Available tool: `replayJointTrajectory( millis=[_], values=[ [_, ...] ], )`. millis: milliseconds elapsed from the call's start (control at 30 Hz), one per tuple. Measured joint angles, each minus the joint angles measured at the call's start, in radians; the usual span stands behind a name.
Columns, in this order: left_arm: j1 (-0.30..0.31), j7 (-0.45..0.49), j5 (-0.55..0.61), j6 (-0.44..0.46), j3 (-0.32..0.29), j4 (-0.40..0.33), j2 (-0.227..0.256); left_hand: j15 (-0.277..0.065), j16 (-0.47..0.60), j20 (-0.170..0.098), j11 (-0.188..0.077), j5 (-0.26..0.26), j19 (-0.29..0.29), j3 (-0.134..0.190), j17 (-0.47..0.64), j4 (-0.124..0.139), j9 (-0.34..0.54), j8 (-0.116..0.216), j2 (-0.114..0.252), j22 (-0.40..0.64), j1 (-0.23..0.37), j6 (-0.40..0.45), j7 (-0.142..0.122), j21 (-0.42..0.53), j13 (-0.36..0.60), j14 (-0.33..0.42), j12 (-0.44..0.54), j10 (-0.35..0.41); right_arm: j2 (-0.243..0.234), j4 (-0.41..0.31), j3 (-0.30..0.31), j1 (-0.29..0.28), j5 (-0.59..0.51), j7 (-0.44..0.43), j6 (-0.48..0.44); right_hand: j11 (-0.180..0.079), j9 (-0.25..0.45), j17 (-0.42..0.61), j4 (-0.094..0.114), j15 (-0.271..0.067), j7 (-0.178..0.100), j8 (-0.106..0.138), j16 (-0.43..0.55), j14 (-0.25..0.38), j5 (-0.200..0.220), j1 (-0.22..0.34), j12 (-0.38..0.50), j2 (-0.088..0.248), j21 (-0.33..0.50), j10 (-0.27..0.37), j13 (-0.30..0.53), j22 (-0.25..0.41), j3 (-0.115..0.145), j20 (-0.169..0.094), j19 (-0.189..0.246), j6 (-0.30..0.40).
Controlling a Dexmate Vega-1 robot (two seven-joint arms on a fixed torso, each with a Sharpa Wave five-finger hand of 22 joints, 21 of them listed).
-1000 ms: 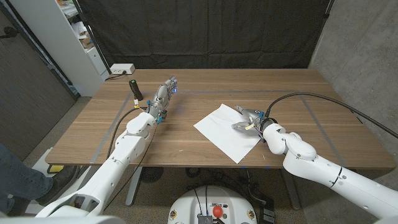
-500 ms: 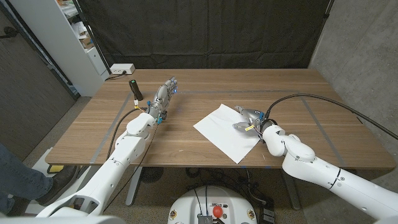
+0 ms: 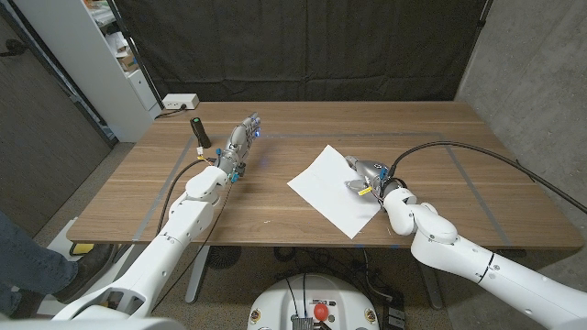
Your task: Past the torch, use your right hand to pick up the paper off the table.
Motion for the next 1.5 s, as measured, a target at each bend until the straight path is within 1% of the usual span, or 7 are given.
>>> replayJointTrajectory(
  millis=[100, 233, 300, 567, 667, 967, 1500],
  values=[
    [0.001, 0.0, 0.0, 0.0, -0.001, 0.0, 0.0, 0.0, 0.0, 0.0, 0.0, 0.0, 0.0, 0.0, 0.0, 0.0, 0.0, 0.0, 0.0, 0.0, 0.0, 0.0, 0.0, -0.007, 0.0, 0.0, 0.0, 0.0, 0.0, 0.0, 0.0, 0.0, -0.004, -0.015, 0.002, -0.012, 0.0, 0.025, 0.0, -0.002, 0.0, 0.0, 0.018, 0.01, -0.005, 0.024, 0.032, 0.015, 0.0, 0.012, 0.027, 0.0, -0.008, 0.0, 0.0, 0.017],
    [0.001, -0.001, -0.001, 0.001, -0.001, 0.002, 0.0, 0.0, 0.0, 0.0, 0.0, 0.0, 0.0, -0.004, 0.0, -0.004, 0.0, 0.0, 0.0, 0.0, 0.0, 0.0, 0.0, -0.007, 0.0, 0.0, 0.0, 0.0, 0.011, 0.013, -0.001, -0.006, -0.005, -0.034, 0.007, -0.012, 0.0, 0.051, 0.004, -0.001, -0.008, 0.0, 0.04, 0.019, -0.02, 0.052, 0.063, 0.031, -0.001, 0.023, 0.053, 0.0, -0.013, -0.011, 0.011, 0.037],
    [0.002, -0.002, -0.001, 0.001, -0.001, 0.003, 0.0, 0.0, 0.0, 0.0, 0.0, 0.0, 0.0, -0.004, 0.0, -0.004, 0.0, 0.0, 0.0, 0.0, 0.0, 0.0, 0.0, -0.007, 0.0, 0.0, 0.0, 0.0, 0.015, 0.018, -0.001, -0.011, -0.005, -0.044, 0.011, -0.023, 0.0, 0.067, -0.002, -0.001, -0.01, 0.0, 0.052, 0.022, -0.028, 0.071, 0.083, 0.041, -0.001, 0.034, 0.069, 0.0, -0.02, -0.017, 0.017, 0.052],
    [0.002, -0.005, -0.002, 0.001, -0.001, 0.008, 0.0, 0.0, 0.0, 0.006, 0.0, 0.0, -0.006, -0.004, 0.0, -0.004, 0.0, 0.0, 0.0, 0.0, 0.0, 0.0, 0.0, -0.011, 0.0, 0.0, 0.0, 0.0, 0.021, 0.024, 0.007, -0.024, -0.005, -0.087, 0.03, -0.059, 0.005, 0.126, -0.002, -0.006, -0.032, 0.004, 0.11, 0.089, -0.066, 0.167, 0.168, 0.085, -0.002, 0.109, 0.127, -0.001, -0.025, -0.051, 0.042, 0.122],
    [0.002, -0.005, -0.002, 0.001, -0.001, 0.011, -0.001, 0.0, 0.0, 0.006, 0.0, 0.0, -0.006, -0.004, 0.0, -0.004, 0.0, 0.0, 0.0, 0.0, 0.0, 0.0, 0.0, -0.011, 0.0, 0.0, 0.0, 0.0, 0.021, 0.024, 0.007, -0.024, -0.004, -0.1, 0.036, -0.067, 0.005, 0.137, -0.002, -0.004, -0.036, 0.004, 0.118, 0.094, -0.071, 0.178, 0.183, 0.092, -0.003, 0.117, 0.139, -0.001, -0.025, -0.055, 0.046, 0.134],
    [0.001, -0.011, -0.003, 0.001, -0.001, 0.015, -0.003, 0.0, 0.0, 0.006, 0.0, 0.0, -0.006, -0.007, 0.0, -0.001, 0.0, 0.0, 0.0, 0.0, 0.0, 0.0, 0.0, -0.014, 0.0, 0.0, 0.0, 0.0, 0.027, 0.022, 0.025, -0.046, -0.005, -0.117, 0.044, -0.067, 0.005, 0.142, 0.0, -0.004, -0.04, 0.004, 0.118, 0.104, -0.079, 0.19, 0.203, 0.098, 0.007, 0.117, 0.157, 0.002, -0.028, -0.059, 0.051, 0.141],
    [-0.013, -0.017, -0.003, -0.004, 0.004, 0.028, -0.008, 0.0, 0.0, 0.006, 0.0, 0.0, -0.006, -0.007, 0.0, -0.001, 0.0, 0.0, 0.0, 0.0, 0.0, 0.0, 0.0, -0.018, 0.0, 0.0, 0.0, 0.0, 0.019, -0.023, 0.048, -0.064, -0.011, -0.128, 0.041, -0.065, 0.004, 0.147, 0.003, -0.008, -0.037, 0.004, 0.118, 0.111, -0.086, 0.195, 0.224, 0.095, 0.007, 0.115, 0.157, 0.001, -0.031, -0.059, 0.051, 0.159]
  ],
)
